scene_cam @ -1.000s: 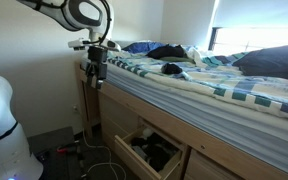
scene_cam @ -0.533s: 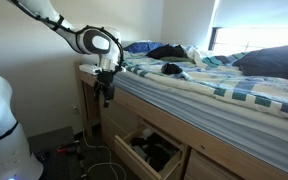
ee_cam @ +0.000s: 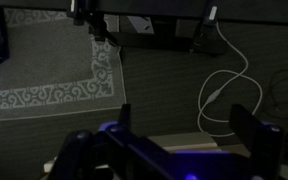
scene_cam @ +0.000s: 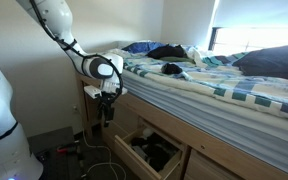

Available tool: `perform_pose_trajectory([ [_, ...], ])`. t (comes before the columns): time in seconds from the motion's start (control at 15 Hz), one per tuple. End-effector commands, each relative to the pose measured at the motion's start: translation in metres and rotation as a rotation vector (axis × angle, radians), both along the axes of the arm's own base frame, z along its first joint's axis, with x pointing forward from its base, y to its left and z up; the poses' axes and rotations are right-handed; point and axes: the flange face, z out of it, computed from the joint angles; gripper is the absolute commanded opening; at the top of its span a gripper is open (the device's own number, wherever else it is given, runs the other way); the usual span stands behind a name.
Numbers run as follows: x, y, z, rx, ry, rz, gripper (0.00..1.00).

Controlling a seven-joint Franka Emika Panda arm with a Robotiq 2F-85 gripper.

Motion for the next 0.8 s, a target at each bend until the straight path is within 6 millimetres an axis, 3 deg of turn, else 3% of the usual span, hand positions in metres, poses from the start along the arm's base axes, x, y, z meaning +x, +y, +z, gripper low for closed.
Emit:
perform_pose_trajectory([
  [0.0,0.0,-0.013,-0.031,-0.052,0.017,-0.107,1.0],
  [0.2,0.005,-0.02,-0.05,-0.065,0.06,-0.163,1.0],
  [0.33,-0.001,-0.019,-0.047,-0.053,0.07,-0.136,1.0],
  [0.73,0.011,-0.019,-0.049,-0.062,-0.004,-0.147,1.0],
])
